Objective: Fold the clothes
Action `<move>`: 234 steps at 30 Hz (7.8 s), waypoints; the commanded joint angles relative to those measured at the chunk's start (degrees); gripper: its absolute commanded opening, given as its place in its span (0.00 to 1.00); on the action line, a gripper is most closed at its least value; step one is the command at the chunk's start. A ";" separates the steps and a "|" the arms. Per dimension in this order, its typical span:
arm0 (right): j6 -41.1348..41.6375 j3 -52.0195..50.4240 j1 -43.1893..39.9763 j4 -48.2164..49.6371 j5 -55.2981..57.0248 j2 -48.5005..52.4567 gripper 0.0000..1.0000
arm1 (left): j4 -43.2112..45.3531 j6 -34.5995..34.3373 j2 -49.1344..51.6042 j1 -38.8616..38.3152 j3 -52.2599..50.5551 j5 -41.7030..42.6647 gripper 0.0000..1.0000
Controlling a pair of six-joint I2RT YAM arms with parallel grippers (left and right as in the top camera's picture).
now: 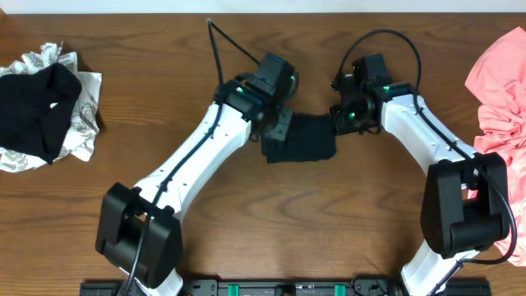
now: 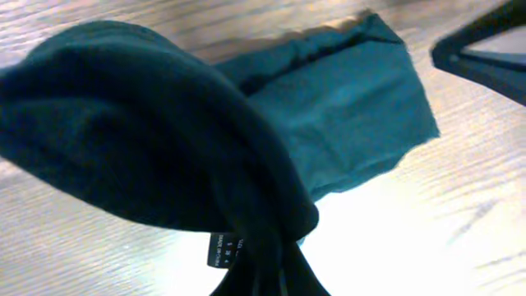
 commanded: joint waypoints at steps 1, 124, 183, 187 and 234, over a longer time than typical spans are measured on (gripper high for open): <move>-1.05 -1.75 0.42 1.66 0.09 -0.37 0.01 | 0.07 1.20 0.66 -1.66 1.16 -0.70 0.06; 1.44 -11.41 -2.86 13.07 2.86 -0.07 0.06 | 18.34 -3.56 16.87 -5.70 2.93 -7.98 0.46; 2.86 -11.19 -7.48 7.30 15.37 -8.50 0.99 | 9.86 -10.34 17.75 -9.42 0.11 -4.63 0.66; 2.84 -11.19 -7.48 7.30 15.37 -8.46 0.99 | 9.81 -9.77 18.86 -10.16 0.13 -4.70 0.65; 11.43 -11.32 -19.69 2.58 15.96 -8.46 0.99 | 6.10 22.16 16.85 -17.92 1.51 -11.98 0.90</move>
